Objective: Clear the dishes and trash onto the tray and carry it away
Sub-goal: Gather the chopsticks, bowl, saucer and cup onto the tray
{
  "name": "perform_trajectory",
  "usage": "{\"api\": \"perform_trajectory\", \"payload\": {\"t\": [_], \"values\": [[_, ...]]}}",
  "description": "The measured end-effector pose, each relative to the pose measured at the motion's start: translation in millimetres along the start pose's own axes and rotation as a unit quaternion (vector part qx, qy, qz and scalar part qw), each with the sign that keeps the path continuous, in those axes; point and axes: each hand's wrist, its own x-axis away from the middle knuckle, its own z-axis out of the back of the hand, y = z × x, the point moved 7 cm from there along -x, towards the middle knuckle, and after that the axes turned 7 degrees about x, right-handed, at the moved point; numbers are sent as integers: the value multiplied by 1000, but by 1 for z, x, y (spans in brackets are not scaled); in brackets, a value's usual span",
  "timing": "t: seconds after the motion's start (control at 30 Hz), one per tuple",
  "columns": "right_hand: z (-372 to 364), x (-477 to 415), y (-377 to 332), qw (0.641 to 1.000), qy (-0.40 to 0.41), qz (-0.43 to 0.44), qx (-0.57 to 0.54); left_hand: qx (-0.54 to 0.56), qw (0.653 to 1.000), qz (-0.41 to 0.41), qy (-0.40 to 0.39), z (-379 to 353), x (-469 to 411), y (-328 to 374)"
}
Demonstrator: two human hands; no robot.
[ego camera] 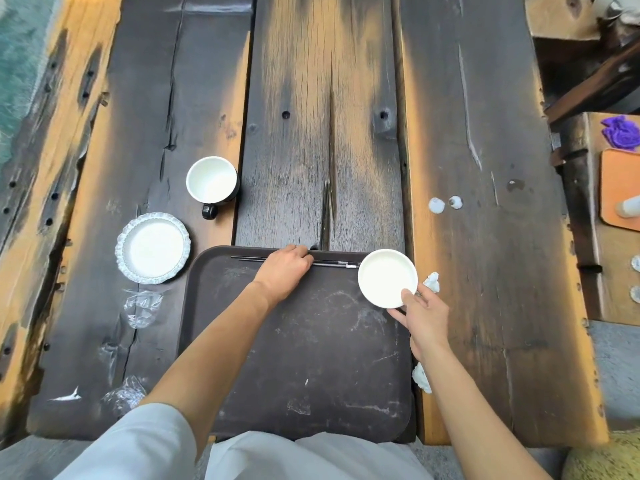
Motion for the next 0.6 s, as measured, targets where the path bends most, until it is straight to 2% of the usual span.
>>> {"api": "perform_trajectory", "payload": {"t": [0.17, 0.6], "values": [[1, 0, -5, 996, 29, 49, 74, 10, 1000, 12, -8, -1, 2, -1], [7, -16, -3, 996, 24, 49, 72, 29, 999, 12, 10, -2, 4, 0]]}}
